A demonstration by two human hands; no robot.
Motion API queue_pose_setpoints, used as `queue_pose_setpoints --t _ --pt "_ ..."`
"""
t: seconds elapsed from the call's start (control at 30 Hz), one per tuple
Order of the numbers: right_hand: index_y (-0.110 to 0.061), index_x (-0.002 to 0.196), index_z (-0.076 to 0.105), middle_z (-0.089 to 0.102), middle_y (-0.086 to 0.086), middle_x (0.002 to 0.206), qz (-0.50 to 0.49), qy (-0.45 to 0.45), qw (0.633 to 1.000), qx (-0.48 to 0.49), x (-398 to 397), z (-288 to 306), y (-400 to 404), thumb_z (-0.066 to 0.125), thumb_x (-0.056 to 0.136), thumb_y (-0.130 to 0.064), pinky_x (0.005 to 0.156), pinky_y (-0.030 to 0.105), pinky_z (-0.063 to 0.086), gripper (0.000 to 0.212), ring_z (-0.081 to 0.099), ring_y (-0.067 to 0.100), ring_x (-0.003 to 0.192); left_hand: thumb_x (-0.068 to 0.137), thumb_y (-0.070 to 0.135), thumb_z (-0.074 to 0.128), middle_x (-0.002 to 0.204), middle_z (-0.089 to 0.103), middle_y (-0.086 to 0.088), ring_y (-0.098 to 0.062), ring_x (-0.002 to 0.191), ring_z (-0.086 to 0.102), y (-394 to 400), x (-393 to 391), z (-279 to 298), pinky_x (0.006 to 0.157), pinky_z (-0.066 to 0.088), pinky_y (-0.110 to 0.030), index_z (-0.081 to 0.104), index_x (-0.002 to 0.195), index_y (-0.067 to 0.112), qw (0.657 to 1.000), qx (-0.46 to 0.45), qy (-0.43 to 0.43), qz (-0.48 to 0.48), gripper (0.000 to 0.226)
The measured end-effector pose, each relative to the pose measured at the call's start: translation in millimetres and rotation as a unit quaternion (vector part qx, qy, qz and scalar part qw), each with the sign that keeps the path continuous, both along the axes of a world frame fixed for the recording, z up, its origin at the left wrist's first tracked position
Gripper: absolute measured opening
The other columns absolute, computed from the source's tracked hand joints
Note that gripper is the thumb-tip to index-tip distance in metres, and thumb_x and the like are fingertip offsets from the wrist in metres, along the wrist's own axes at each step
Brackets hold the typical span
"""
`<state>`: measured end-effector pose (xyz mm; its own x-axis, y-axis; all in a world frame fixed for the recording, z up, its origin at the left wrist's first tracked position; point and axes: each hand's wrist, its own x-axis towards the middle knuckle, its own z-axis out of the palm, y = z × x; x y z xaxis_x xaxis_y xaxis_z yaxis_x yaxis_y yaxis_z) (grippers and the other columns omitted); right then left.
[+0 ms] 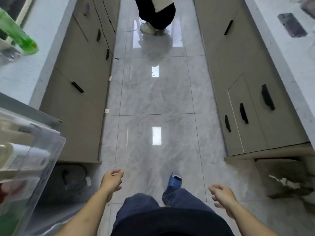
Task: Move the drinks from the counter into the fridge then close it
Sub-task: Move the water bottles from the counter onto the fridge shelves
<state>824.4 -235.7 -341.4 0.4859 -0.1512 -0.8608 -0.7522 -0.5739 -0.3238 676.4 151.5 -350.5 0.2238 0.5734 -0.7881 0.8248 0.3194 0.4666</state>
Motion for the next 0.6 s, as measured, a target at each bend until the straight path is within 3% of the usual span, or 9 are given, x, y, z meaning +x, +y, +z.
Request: queue_pose_setpoints --t 0.13,0.33,0.5,0.6 --pt "-0.018 0.114 0.056 0.065 0.01 0.097 0.045 -0.046 0.997 0.044 105.9 14.2 61.4 0.064 0.094 -0.023 0.078 0.039 0.054 0.022 0.064 0.028 0.094 0.096 0.022 0.06 0.09 0.064 -0.01 -0.024 0.078 0.059 9.0 17.0 3.0 0.07 0.053 -0.034 0.061 0.111 0.01 0.999 0.001 0.024 0.03 0.02" --pt "-0.012 0.114 0.058 0.059 0.005 0.084 0.119 -0.071 0.986 0.097 229.4 17.6 161.4 0.067 0.091 -0.024 0.063 0.032 0.049 0.027 0.054 0.02 0.071 0.097 0.018 0.059 0.091 0.062 -0.015 -0.025 0.07 0.051 30.5 46.1 -7.4 0.065 0.047 -0.031 0.061 0.106 0.004 0.993 -0.016 0.053 0.107 0.017" --pt "-0.012 0.11 0.06 0.057 0.006 0.083 0.188 -0.065 0.977 0.082 295.3 3.3 230.0 0.069 0.09 -0.026 0.057 0.03 0.045 0.026 0.051 0.02 0.068 0.094 0.014 0.055 0.08 0.057 -0.012 -0.026 0.072 0.049 68.3 97.5 -25.6 0.072 0.048 -0.034 0.063 0.094 0.004 0.985 -0.038 0.069 0.154 0.013" --pt "-0.016 0.104 0.06 0.058 0.008 0.083 0.23 -0.048 0.971 0.048 324.7 3.5 262.1 0.067 0.091 -0.027 0.06 0.032 0.047 0.018 0.053 0.021 0.071 0.092 0.015 0.055 0.088 0.064 -0.013 -0.028 0.076 0.055 104.8 138.2 -26.0 0.074 0.051 -0.036 0.063 0.095 0.005 0.979 -0.042 0.064 0.187 0.013"
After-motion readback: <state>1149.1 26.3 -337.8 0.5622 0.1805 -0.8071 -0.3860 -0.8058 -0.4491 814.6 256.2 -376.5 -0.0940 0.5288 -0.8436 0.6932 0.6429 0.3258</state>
